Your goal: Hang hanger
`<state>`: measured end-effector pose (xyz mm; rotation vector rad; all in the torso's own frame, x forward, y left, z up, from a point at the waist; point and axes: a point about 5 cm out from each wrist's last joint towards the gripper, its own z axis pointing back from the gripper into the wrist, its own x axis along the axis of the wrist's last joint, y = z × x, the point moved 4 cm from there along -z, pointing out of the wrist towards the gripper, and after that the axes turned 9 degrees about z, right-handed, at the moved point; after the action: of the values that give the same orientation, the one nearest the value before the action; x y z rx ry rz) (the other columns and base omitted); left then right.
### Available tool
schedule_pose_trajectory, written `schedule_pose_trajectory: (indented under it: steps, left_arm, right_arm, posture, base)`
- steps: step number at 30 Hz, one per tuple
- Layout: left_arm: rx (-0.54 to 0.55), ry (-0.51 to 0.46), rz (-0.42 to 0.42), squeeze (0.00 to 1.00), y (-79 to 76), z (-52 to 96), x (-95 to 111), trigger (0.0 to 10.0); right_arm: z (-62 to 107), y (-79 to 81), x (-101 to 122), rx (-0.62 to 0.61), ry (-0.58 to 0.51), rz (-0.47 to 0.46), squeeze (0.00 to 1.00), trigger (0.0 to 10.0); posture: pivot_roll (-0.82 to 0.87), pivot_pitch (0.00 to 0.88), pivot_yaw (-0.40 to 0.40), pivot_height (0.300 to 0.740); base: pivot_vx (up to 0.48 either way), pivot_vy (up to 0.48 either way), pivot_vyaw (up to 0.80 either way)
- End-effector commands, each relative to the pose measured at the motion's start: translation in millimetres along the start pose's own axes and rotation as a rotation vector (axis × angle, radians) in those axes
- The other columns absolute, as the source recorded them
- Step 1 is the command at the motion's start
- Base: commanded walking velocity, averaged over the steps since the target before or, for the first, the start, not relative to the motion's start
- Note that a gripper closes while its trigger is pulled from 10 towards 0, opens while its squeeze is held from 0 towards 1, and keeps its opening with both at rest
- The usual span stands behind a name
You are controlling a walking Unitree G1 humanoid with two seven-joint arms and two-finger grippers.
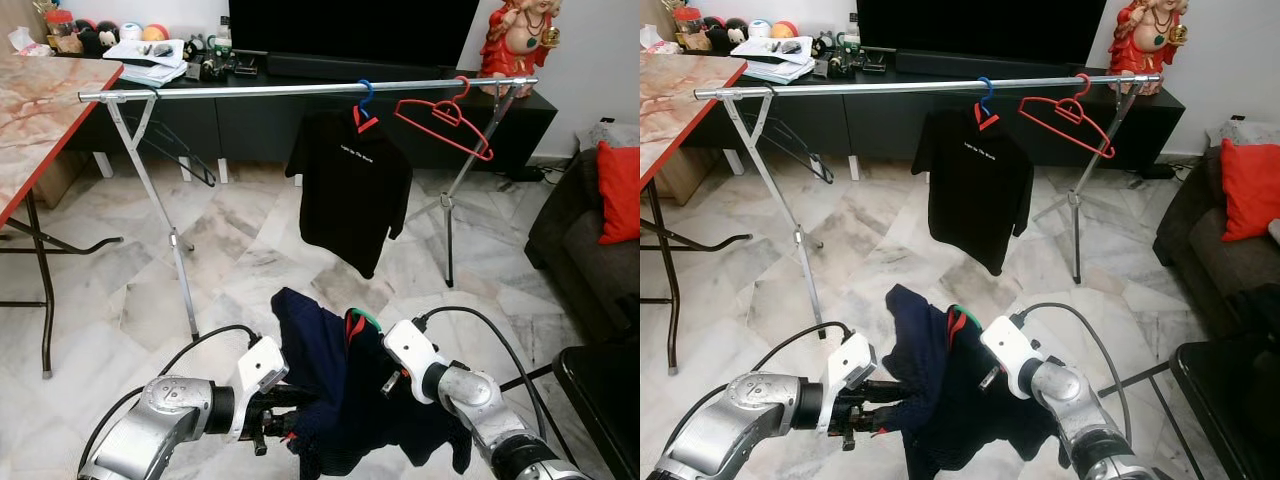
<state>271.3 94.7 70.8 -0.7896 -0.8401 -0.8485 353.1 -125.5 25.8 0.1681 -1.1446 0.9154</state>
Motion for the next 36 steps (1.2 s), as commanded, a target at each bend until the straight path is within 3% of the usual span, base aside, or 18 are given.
schedule_pose_trajectory:
  steps: [1,2,6,7,12,18,20,21,22,23,27,29,31,32,33,34,36]
  left_arm:
    - [0.028,0.071,-0.047,1.0,3.1,-3.0,-11.8,10.0]
    - [0.128,0.078,-0.043,1.0,17.6,-4.4,-12.8,10.0]
    - [0.213,0.053,-0.06,1.0,29.6,-4.7,-6.8,10.0]
    - [0.263,0.091,-0.099,0.0,36.3,-3.4,-9.8,10.0]
    - [0.314,0.108,-0.134,0.0,43.4,-2.9,-12.8,10.0]
    - [0.481,0.023,-0.2,0.0,63.8,0.0,-0.4,10.0]
    - [0.512,-0.053,-0.15,0.0,67.2,1.2,8.5,10.0]
    - [0.499,-0.171,-0.067,0.0,65.8,2.6,21.8,10.0]
    - [0.499,-0.171,-0.067,0.0,65.8,2.6,21.8,10.0]
    - [0.471,-0.275,0.022,0.0,63.8,5.0,33.0,10.0]
    - [0.38,-0.336,0.055,0.0,53.7,5.8,40.8,10.0]
    - [0.195,-0.252,0.039,0.0,29.9,1.4,30.1,10.0]
    - [0.119,-0.162,0.018,0.0,19.1,-0.2,17.6,10.0]
    - [0.119,-0.162,0.018,0.0,19.1,-0.2,17.6,10.0]
    - [0.055,0.012,-0.053,0.0,9.4,1.0,-7.8,10.0]
    - [0.024,0.093,-0.088,0.0,4.7,3.2,-19.9,10.0]
    - [-0.004,0.156,-0.108,0.0,0.5,6.1,-29.6,10.0]
  right_arm:
    - [0.8,-14.1,8.1,-0.058,-0.028,-0.043,0.0,0.0]
    - [0.0,-13.6,8.7,-0.061,-0.03,-0.051,0.0,0.0]
    - [-1.4,-12.9,10.3,-0.072,-0.041,-0.071,0.0,0.0]
    - [-1.8,-14.0,10.5,-0.089,-0.044,-0.097,0.0,0.0]
    - [-2.5,-14.3,11.0,-0.092,-0.048,-0.122,0.0,0.0]
    - [-2.4,-17.7,11.7,-0.106,-0.059,-0.198,0.0,0.0]
    - [-2.0,-18.1,11.2,-0.108,-0.057,-0.198,0.0,0.0]
    - [-1.5,-18.6,9.9,-0.112,-0.057,-0.22,0.0,0.0]
    - [-1.5,-18.6,9.9,-0.112,-0.057,-0.22,0.0,0.0]
    - [-1.0,-18.9,9.1,-0.114,-0.057,-0.228,0.0,0.0]
    - [-0.2,-19.1,7.5,-0.115,-0.053,-0.225,0.0,0.0]
    - [0.2,-19.4,7.0,-0.119,-0.055,-0.235,0.0,0.0]
    - [0.2,-20.0,7.4,-0.123,-0.06,-0.243,0.0,0.0]
    - [0.2,-20.0,7.4,-0.123,-0.06,-0.243,0.0,0.0]
    - [-0.1,-21.0,9.0,-0.126,-0.066,-0.253,0.0,0.0]
    - [-0.2,-21.4,9.6,-0.126,-0.068,-0.256,0.0,0.0]
    - [-0.5,-21.5,10.5,-0.125,-0.071,-0.254,0.0,0.0]
  posture:
    - [0.05,0.098,-0.096,0.74]
    - [0.05,0.097,-0.096,0.74]
    - [0.05,0.097,-0.095,0.74]
    - [0.05,0.096,-0.095,0.74]
    - [0.05,0.095,-0.094,0.74]
    - [0.05,0.093,-0.092,0.74]
    - [0.05,0.092,-0.092,0.74]
    - [0.05,0.091,-0.09,0.74]
    - [0.05,0.091,-0.09,0.74]
    - [0.05,0.091,-0.09,0.74]
    - [0.05,0.086,-0.088,0.74]
    - [0.05,0.083,-0.088,0.74]
    - [0.05,0.08,-0.087,0.74]
    - [0.05,0.08,-0.087,0.74]
    - [0.06,0.077,-0.085,0.74]
    - [0.06,0.076,-0.084,0.74]
    - [0.06,0.074,-0.084,0.74]
  base:
    - [0.0,0.0,0.0]
    - [0.0,0.0,0.0]
    - [0.0,0.0,0.0]
    - [0.0,0.0,0.0]
    - [0.0,0.0,0.0]
    - [0.0,0.0,0.0]
    - [0.0,0.0,0.0]
    - [0.0,0.0,0.0]
    - [0.0,0.0,0.0]
    - [0.0,0.0,0.0]
    - [0.0,0.0,0.0]
    - [0.0,0.0,0.0]
    - [0.0,0.0,0.0]
    - [0.0,0.0,0.0]
    - [0.0,0.0,0.0]
    - [0.0,0.0,0.0]
    - [0.0,0.0,0.0]
